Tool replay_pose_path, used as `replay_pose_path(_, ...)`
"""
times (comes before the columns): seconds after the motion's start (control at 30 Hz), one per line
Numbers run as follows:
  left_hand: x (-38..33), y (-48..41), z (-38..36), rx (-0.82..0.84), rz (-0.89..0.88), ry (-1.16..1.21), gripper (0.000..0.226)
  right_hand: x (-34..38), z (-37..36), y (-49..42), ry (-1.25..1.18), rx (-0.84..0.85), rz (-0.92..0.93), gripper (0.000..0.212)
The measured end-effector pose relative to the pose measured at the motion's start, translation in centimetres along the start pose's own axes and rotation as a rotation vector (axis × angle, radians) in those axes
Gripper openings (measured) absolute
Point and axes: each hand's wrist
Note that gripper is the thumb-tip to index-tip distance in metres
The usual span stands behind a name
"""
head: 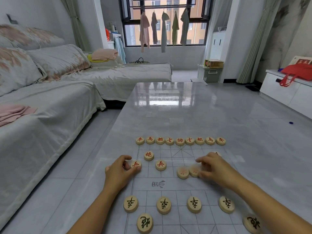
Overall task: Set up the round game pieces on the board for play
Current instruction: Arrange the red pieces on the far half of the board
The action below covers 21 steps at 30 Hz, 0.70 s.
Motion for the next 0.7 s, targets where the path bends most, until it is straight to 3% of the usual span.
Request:
replay_pose_path(0.07,0.1,0.0,0.1,0.008,0.010,0.036,0.039,0.6,-0.6,0.0,0.045,-0.016,0.028,0.051)
replay_pose_path(0.2,0.4,0.0,0.4,0.017,0.020,0.145,0.041,0.8,-1.2,-0.4,0.216,-0.050,0.084,0.047)
replay_pose_path(0.53,0.3,-0.1,0.6,0.027,0.024,0.222,0.036,-3.0,0.3,1.0,0.328,-0.091,-0.023,0.042)
replay_pose_path(0.6,-0.1,0.0,0.7,0.016,0.010,0.151,0.038,-4.1,0.8,1.5,0.332,-0.087,-0.063,0.042)
replay_pose_path(0.7,-2.2,0.4,-0.2,-0.068,-0.145,-0.205,0.040,-5.1,1.5,1.8,0.328,-0.079,-0.100,0.042)
Point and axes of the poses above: each hand's wrist, its own y-axis away from the middle knuckle, its own z-axis out of the back of the hand, x = y × z, and after that the axes turned 5 degrees about y, right-handed
